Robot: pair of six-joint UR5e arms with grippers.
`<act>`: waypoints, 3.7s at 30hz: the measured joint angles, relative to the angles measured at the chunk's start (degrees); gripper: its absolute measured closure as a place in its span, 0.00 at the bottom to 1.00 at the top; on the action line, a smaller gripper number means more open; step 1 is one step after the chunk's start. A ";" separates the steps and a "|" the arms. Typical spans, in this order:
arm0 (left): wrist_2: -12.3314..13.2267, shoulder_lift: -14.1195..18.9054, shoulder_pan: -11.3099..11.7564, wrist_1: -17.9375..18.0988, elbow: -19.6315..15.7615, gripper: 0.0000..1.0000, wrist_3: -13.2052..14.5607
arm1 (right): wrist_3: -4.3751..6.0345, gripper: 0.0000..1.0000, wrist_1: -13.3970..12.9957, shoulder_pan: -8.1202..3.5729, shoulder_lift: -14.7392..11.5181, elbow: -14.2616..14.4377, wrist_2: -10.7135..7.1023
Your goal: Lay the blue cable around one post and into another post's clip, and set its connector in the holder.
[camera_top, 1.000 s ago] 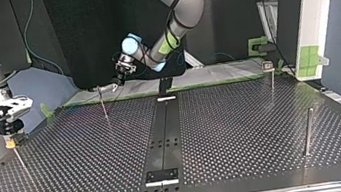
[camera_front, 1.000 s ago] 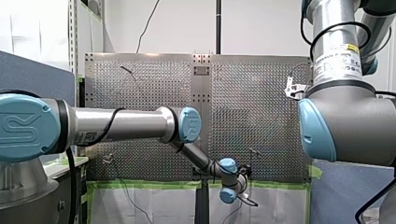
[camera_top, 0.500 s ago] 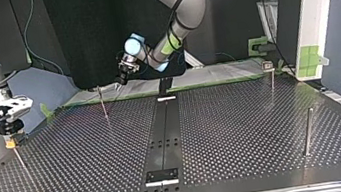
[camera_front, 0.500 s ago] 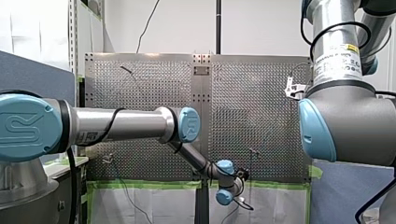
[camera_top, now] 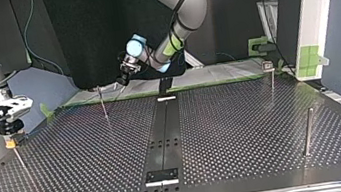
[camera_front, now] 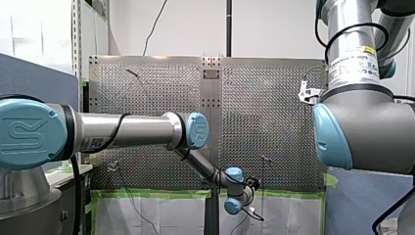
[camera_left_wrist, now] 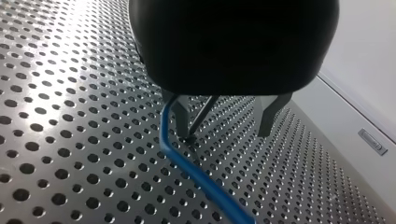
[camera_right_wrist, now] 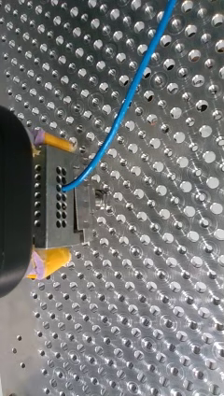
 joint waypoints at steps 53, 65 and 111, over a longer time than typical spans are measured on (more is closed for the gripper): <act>-11.52 13.07 1.62 -1.66 -14.04 0.98 13.81 | 0.00 1.00 0.01 0.00 0.00 0.00 0.00; -17.31 18.85 2.13 1.27 -19.81 0.98 19.59 | 0.00 1.00 0.01 0.00 0.00 0.00 0.00; -34.26 40.06 7.06 8.14 -41.01 0.98 40.79 | 0.00 1.00 0.01 0.00 0.00 0.00 0.00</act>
